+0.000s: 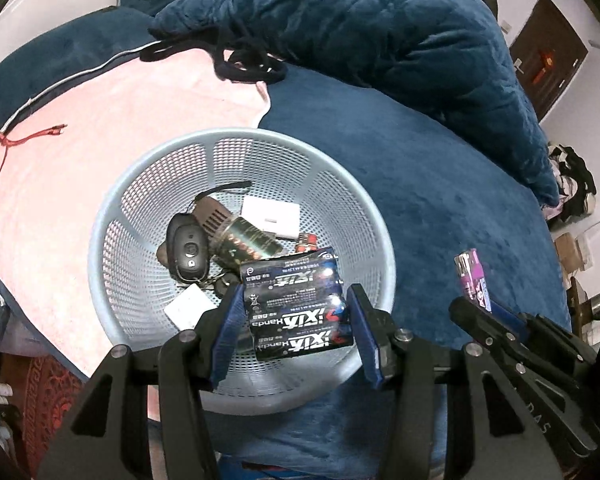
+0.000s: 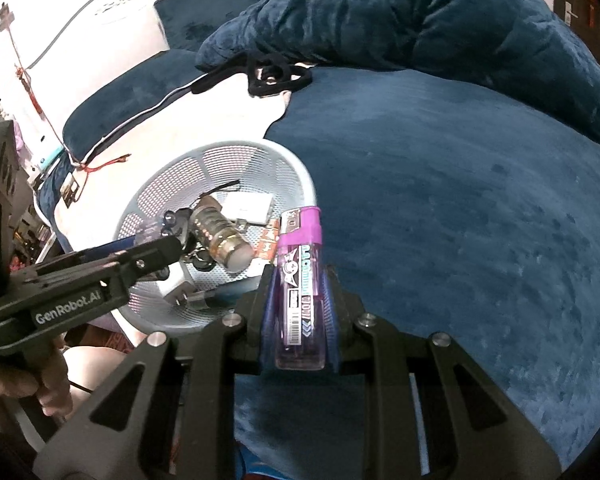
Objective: Organize rigid objects
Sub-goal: 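Carry the batteries and purple lighter over the basket with both tools, then open both tools to drop the batteries and lighter into the basket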
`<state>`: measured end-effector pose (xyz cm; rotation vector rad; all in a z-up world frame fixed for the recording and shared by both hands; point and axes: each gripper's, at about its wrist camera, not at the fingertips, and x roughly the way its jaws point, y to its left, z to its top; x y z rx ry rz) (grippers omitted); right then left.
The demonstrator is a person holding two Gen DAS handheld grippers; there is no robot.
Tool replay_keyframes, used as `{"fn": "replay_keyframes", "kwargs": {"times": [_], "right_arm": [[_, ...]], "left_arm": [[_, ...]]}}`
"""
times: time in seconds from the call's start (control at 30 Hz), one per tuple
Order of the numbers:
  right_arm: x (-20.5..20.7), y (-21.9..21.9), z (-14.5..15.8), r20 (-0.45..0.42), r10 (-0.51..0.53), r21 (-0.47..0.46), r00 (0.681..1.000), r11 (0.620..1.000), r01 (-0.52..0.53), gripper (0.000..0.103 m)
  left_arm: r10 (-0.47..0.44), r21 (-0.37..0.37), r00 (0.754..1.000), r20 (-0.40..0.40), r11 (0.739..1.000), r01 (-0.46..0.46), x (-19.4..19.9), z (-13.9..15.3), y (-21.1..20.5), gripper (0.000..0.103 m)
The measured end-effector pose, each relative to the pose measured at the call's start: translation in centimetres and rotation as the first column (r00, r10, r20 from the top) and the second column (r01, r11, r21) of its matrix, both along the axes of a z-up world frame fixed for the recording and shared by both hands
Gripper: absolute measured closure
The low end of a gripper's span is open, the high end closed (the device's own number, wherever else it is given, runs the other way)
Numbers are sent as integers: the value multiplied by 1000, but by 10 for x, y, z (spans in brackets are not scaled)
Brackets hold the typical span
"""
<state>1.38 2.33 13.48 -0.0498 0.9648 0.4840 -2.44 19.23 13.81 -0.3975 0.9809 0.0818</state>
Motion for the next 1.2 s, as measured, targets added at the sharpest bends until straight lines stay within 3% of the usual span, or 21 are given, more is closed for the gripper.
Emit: {"fn": "replay_keyframes", "kwargs": {"times": [0.83,0.87,0.9,0.93,1.0,1.07,1.2], "right_arm": [[25,46,-4,-57,10,66,998,998,-6,79],[27,46,-4,-59,1,80,998,997,4,79],[28,44,-5,-70,-10,88,997,996,16,79],[30,42,-6,-86,-25,92,996,995,33,77],[32,36,-7,-105,-50,97,993,993,61,59],[31,31,-7,-106,-74,105,992,991,85,30],[28,24,-4,-102,-98,113,990,988,109,8]], "left_arm": [[43,-67,999,-18,997,-44,7,-24,44,49],[44,-72,999,-21,996,-46,7,-26,45,47],[49,-76,998,-27,996,-51,7,-27,47,32],[63,-76,997,-34,995,-65,6,-27,50,23],[90,-60,995,-34,994,-92,3,-26,53,3],[101,-38,994,-36,994,-102,0,-24,55,1],[91,4,995,-39,996,-90,-5,-21,53,1]]}}
